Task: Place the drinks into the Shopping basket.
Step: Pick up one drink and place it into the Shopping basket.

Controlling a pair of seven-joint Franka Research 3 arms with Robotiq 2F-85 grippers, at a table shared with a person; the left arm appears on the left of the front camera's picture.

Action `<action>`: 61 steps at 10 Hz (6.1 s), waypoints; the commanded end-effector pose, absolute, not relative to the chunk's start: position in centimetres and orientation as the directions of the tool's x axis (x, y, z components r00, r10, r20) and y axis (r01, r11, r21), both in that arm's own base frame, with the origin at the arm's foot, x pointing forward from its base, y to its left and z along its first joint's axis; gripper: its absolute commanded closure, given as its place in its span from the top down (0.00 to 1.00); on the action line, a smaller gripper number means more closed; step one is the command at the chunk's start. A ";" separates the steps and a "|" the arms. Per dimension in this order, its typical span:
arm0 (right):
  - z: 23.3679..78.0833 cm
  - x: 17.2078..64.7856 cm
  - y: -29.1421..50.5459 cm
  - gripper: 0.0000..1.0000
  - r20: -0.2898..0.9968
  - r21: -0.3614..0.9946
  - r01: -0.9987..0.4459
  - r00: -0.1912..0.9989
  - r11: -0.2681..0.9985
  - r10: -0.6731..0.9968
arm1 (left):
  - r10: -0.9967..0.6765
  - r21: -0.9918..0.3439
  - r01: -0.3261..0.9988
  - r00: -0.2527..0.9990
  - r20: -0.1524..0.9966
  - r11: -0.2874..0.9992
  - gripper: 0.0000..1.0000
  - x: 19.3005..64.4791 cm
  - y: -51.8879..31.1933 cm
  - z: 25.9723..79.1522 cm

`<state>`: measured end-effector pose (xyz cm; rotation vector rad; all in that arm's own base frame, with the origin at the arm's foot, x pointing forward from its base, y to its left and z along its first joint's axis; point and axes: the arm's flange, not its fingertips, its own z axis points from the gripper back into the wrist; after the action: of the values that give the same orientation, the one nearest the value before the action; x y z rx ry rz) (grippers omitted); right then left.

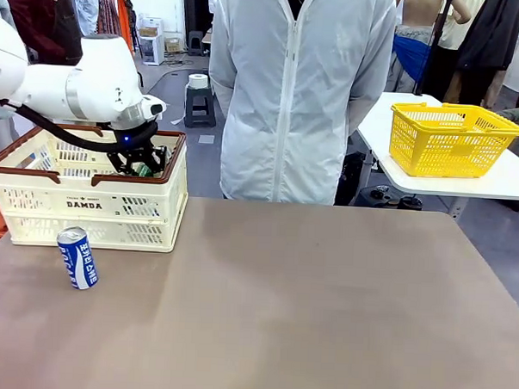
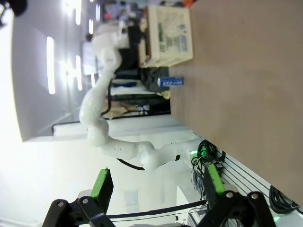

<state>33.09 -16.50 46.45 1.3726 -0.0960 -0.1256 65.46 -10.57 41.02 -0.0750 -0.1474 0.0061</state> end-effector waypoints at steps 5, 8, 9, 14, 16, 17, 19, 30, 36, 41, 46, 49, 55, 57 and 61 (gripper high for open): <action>47.0 33.1 -16.6 1.00 -0.020 0.980 0.047 0.990 0.195 -0.139 | 0.018 -0.056 -0.010 0.987 0.159 0.998 1.00 65.3 -10.6 42.7; 47.0 33.1 -16.6 1.00 -0.020 0.980 0.047 0.990 0.195 -0.139 | 0.013 -0.055 -0.003 0.985 0.172 0.999 1.00 65.0 -10.6 43.2; 47.0 33.1 -16.6 1.00 -0.020 0.980 0.047 0.990 0.195 -0.139 | 0.005 -0.065 0.006 0.985 0.173 0.998 1.00 64.8 -10.6 43.6; 47.0 33.1 -16.6 1.00 -0.020 0.980 0.047 0.990 0.195 -0.139 | -0.047 -0.311 0.090 0.989 0.143 0.946 1.00 56.4 -6.3 55.9; 47.0 33.1 -16.6 1.00 -0.020 0.980 0.047 0.990 0.195 -0.139 | -0.110 -0.392 0.165 0.981 0.159 0.905 1.00 52.3 -3.1 58.2; 47.0 33.1 -16.6 1.00 -0.020 0.980 0.047 0.990 0.195 -0.139 | -0.161 -0.443 0.208 0.977 0.140 0.872 1.00 50.5 -0.8 58.2; 47.0 33.1 -16.6 1.00 -0.020 0.980 0.047 0.990 0.195 -0.139 | -0.344 -0.653 0.345 0.929 0.136 0.674 1.00 47.1 6.8 57.2; 47.0 33.1 -16.6 1.00 -0.020 0.980 0.047 0.990 0.195 -0.139 | -0.155 -0.835 0.501 0.865 0.477 0.227 1.00 37.3 21.1 49.3; 47.0 33.1 -16.6 1.00 -0.020 0.980 0.047 0.990 0.195 -0.139 | -0.155 -0.835 0.501 0.865 0.477 0.227 1.00 37.3 21.1 49.3; 47.0 33.1 -16.6 1.00 -0.020 0.980 0.047 0.990 0.195 -0.139 | -0.053 -0.901 0.352 0.935 0.350 0.254 1.00 39.6 20.8 50.3; 47.0 33.1 -16.6 1.00 -0.020 0.980 0.047 0.990 0.195 -0.139 | -0.027 -0.524 0.174 0.961 0.277 0.834 1.00 33.0 6.1 47.6; 47.0 33.1 -16.6 1.00 -0.020 0.980 0.047 0.990 0.195 -0.139 | -0.093 -0.236 0.199 0.914 0.396 0.951 1.00 32.5 1.5 46.7; 47.0 33.1 -16.6 1.00 -0.020 0.980 0.047 0.990 0.195 -0.139 | -0.059 -0.116 0.097 0.955 0.291 0.988 1.00 35.8 -1.8 43.5; 47.0 33.1 -16.6 1.00 -0.020 0.980 0.047 0.990 0.195 -0.139 | -0.077 -0.109 0.111 0.959 0.274 0.988 1.00 37.2 -1.6 42.3; 47.0 33.1 -16.6 1.00 -0.020 0.980 0.047 0.990 0.195 -0.139 | -0.101 -0.089 0.123 0.970 0.219 0.988 1.00 40.1 -1.6 40.4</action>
<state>33.22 -16.56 46.56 1.3697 -0.0956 -0.1241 39.13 -1.70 39.84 -0.1083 -0.2228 -0.1269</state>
